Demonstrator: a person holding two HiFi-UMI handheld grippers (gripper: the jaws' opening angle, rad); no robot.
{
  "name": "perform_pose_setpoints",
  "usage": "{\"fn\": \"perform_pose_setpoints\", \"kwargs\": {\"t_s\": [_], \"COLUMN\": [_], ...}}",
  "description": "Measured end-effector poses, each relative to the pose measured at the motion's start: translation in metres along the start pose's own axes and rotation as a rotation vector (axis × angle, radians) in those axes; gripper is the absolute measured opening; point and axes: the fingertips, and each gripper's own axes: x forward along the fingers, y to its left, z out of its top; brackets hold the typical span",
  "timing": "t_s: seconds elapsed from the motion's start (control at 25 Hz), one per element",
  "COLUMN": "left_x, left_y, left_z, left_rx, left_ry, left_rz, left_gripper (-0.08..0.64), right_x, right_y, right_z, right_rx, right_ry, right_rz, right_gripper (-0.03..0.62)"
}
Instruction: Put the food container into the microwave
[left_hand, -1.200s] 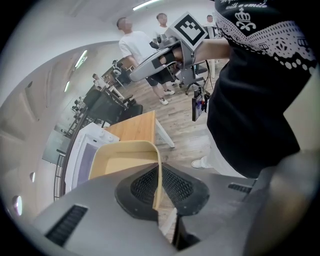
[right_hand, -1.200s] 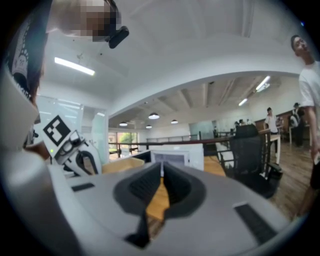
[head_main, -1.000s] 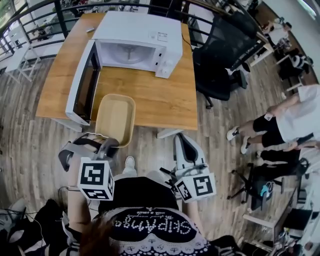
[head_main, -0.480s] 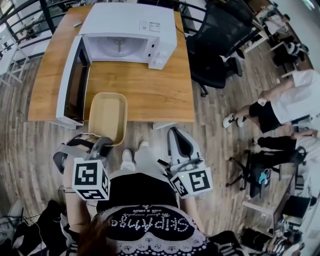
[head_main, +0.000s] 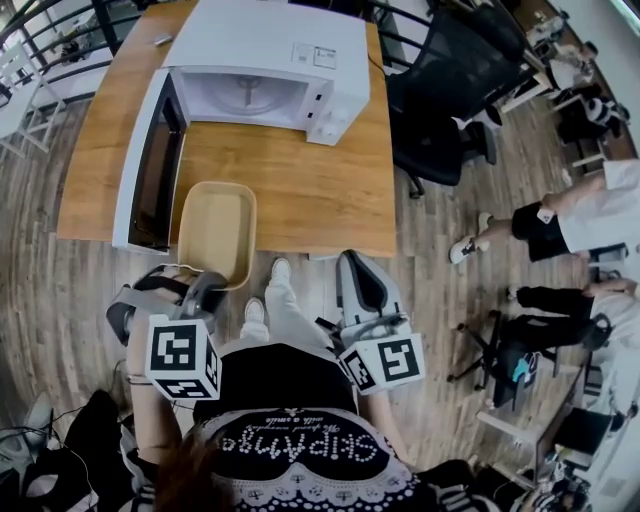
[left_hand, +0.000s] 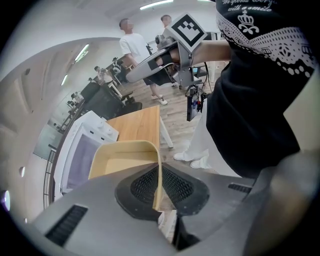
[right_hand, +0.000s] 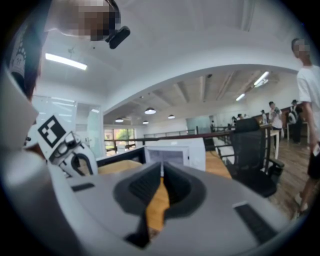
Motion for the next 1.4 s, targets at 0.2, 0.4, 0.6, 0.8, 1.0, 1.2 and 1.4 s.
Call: {"fn": "perform_pose_setpoints", "kwargs": {"t_s": [0.2,0.4,0.6,0.8,1.0,1.2,1.4], "left_x": [0.01,0.023,0.036,0.044,0.052,0.061,0.069], "left_y": [0.027,0.053,0.08,0.103,0.121,0.135,0.141], "left_z": [0.0,0.003,0.008,0.014,0.018,0.023,0.027], "left_rx": [-0.022,-0.044,-0.063,-0.092,-0.122,-0.147,-0.162], "left_ry": [0.003,0.011,0.018,0.022,0.043,0.059,0.077], "left_rz": [0.008,0.009,0.018,0.027,0.033,0.047,0.058], "left_gripper": [0.044,0.044,0.044,0.044,0.044,0.044,0.044], "right_x": [0.032,0.062,0.09,0.114,0.131,0.14,0.144], "right_y": [-0.015,-0.032,-0.052,-0.07,-0.086,-0.107,-0.126], "right_z": [0.008,0.016,0.022,0.029,0.031,0.032,0.03], "right_rx": [-0.008,-0.01,-0.007,-0.002,0.006,0.012,0.014], "right_ry": [0.001,0.003,0.003,0.004,0.008,0.01,0.014], "right_rz": [0.03,0.056,0.083,0.114,0.146,0.15,0.148], "right_gripper": [0.038,0.038,0.038,0.038,0.038,0.038,0.038]}}
